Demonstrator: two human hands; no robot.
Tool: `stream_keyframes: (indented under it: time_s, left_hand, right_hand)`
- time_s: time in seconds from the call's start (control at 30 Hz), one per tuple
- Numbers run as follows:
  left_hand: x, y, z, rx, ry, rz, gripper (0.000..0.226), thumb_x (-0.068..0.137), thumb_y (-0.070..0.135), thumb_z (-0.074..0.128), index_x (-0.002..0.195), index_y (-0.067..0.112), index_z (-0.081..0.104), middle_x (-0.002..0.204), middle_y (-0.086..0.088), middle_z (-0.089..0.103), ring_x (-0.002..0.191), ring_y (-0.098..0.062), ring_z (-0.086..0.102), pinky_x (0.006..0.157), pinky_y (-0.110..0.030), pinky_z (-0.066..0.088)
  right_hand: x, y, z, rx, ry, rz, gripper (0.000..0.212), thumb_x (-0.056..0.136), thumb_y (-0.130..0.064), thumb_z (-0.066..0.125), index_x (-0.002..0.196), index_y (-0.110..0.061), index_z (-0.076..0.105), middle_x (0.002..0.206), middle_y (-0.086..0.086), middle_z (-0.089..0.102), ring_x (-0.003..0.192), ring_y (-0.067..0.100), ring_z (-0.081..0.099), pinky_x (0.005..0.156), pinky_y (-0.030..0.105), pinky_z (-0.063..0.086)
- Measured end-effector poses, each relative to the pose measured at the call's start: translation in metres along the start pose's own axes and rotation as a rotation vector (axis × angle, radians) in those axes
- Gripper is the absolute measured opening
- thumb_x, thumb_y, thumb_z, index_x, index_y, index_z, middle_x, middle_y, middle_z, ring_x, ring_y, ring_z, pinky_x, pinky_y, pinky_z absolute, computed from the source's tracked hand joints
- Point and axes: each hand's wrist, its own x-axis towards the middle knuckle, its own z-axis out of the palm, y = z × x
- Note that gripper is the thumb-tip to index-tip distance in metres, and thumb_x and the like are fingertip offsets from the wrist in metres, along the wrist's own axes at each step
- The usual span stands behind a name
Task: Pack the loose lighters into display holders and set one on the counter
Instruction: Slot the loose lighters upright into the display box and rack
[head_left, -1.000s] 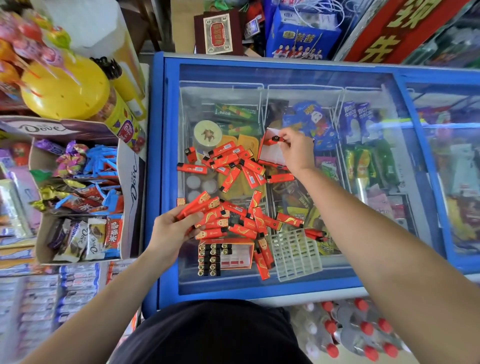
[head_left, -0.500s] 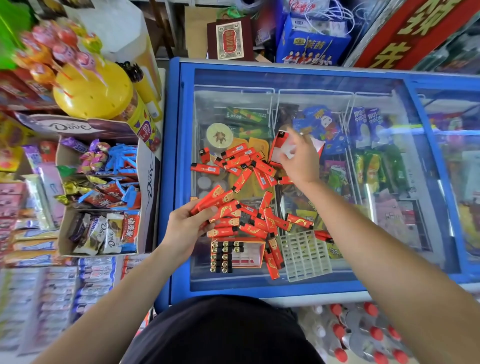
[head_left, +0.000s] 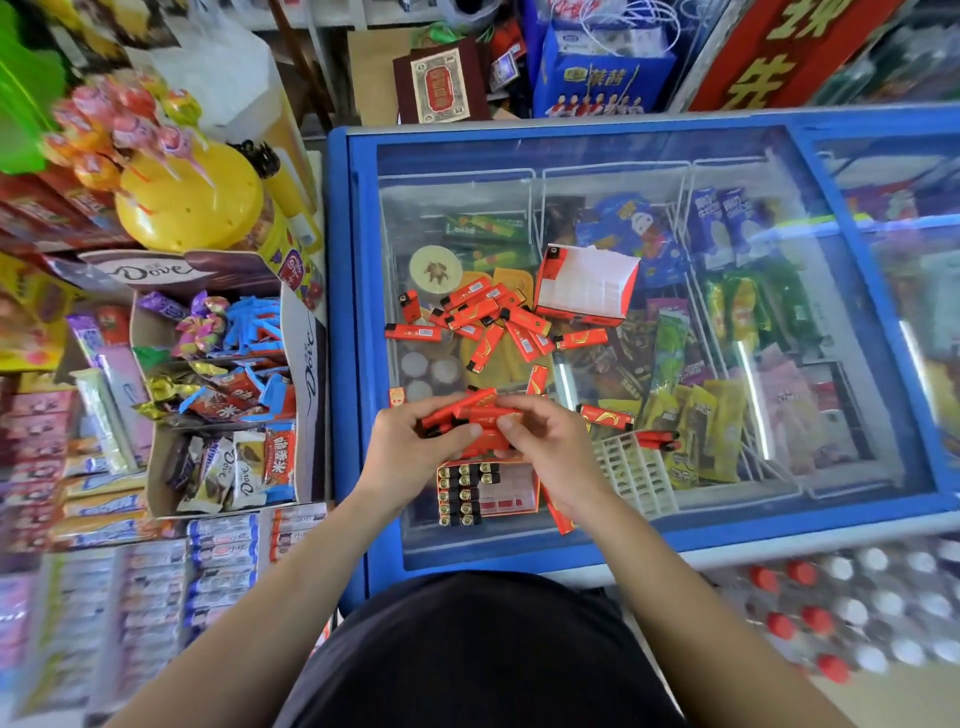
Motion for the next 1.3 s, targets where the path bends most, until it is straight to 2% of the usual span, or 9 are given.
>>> stream_keyframes:
  time_s: [0.13,0.37,0.5,0.67,0.8,0.93,1.03,1.2,1.3]
  left_hand:
    - [-0.005,-0.003,0.006,0.019,0.014,0.017,0.034,0.078,0.014,0.087,0.110,0.023,0.078,0.093,0.002,0.078,0.087,-0.018,0.076,0.084,-0.039,0.062]
    - [-0.014,0.001,0.018,0.102,-0.079,0.069,0.038,0.078,0.010,0.087,0.114,0.017,0.076,0.098,0.005,0.079,0.095,-0.012,0.075,0.092,-0.033,0.059]
    - [-0.014,-0.002,0.023,0.143,-0.069,0.033,0.033,0.078,0.013,0.087,0.109,0.019,0.078,0.094,0.004,0.078,0.091,-0.013,0.074,0.092,-0.037,0.060]
    - [-0.015,-0.003,0.036,0.197,-0.132,0.017,0.038,0.076,0.015,0.089,0.112,0.019,0.077,0.098,0.005,0.079,0.095,-0.012,0.075,0.088,-0.031,0.060]
    - [-0.016,0.000,0.051,0.191,-0.145,0.000,0.035,0.078,0.013,0.087,0.111,0.020,0.076,0.098,0.006,0.079,0.093,-0.010,0.076,0.087,-0.030,0.060]
    - [-0.014,0.000,0.058,0.208,-0.144,-0.006,0.032,0.078,0.014,0.087,0.104,0.029,0.076,0.097,0.010,0.079,0.093,-0.008,0.075,0.087,-0.028,0.057]
    - [-0.015,-0.001,0.057,0.212,-0.151,-0.004,0.032,0.078,0.010,0.086,0.105,0.026,0.076,0.095,0.010,0.079,0.090,-0.008,0.075,0.082,-0.023,0.058]
    - [-0.016,-0.011,0.051,0.247,-0.141,-0.021,0.037,0.077,0.012,0.087,0.112,0.016,0.076,0.094,0.002,0.080,0.088,-0.015,0.077,0.075,-0.021,0.060]
    - [-0.017,-0.013,0.049,0.262,-0.133,-0.027,0.039,0.076,0.016,0.089,0.112,0.018,0.076,0.096,0.003,0.080,0.089,-0.014,0.077,0.079,-0.024,0.059]
  right_hand:
    - [-0.009,0.005,-0.007,0.146,0.038,0.053,0.020,0.094,0.000,0.064,0.113,-0.006,0.068,0.111,0.018,0.071,0.100,0.030,0.073,0.078,0.041,0.063]
    - [-0.030,0.020,-0.014,0.340,0.056,0.110,0.014,0.095,0.002,0.062,0.108,-0.001,0.064,0.113,0.019,0.070,0.103,0.033,0.072,0.089,0.050,0.059]
    - [-0.040,0.023,-0.028,-0.165,0.135,-0.018,0.014,0.088,-0.006,0.074,0.099,-0.014,0.070,0.094,0.000,0.073,0.084,0.009,0.070,0.076,0.023,0.055]
    - [-0.054,0.032,-0.052,-0.442,0.132,-0.105,0.024,0.087,-0.014,0.076,0.110,-0.019,0.071,0.096,-0.014,0.066,0.087,0.001,0.062,0.081,0.022,0.050]
    - [-0.064,0.044,-0.071,-0.321,0.120,-0.094,0.018,0.088,-0.016,0.075,0.105,-0.020,0.071,0.089,-0.005,0.071,0.077,0.009,0.064,0.073,0.026,0.053]
    - [-0.074,0.064,-0.097,-0.054,0.377,0.027,0.023,0.081,-0.017,0.082,0.096,-0.019,0.064,0.090,0.001,0.073,0.087,0.027,0.069,0.082,0.042,0.059]
    - [-0.080,0.074,-0.117,-0.016,0.511,0.037,0.028,0.084,-0.015,0.080,0.106,-0.018,0.064,0.092,0.001,0.074,0.085,0.020,0.070,0.077,0.036,0.059]
    - [-0.076,0.085,-0.144,0.033,0.648,0.101,0.005,0.092,-0.016,0.071,0.091,-0.011,0.070,0.085,0.009,0.073,0.074,0.016,0.064,0.073,0.041,0.056]
    - [-0.072,0.085,-0.153,0.040,0.664,0.114,0.005,0.091,-0.015,0.073,0.096,-0.015,0.072,0.087,0.003,0.072,0.076,0.012,0.065,0.071,0.026,0.056]
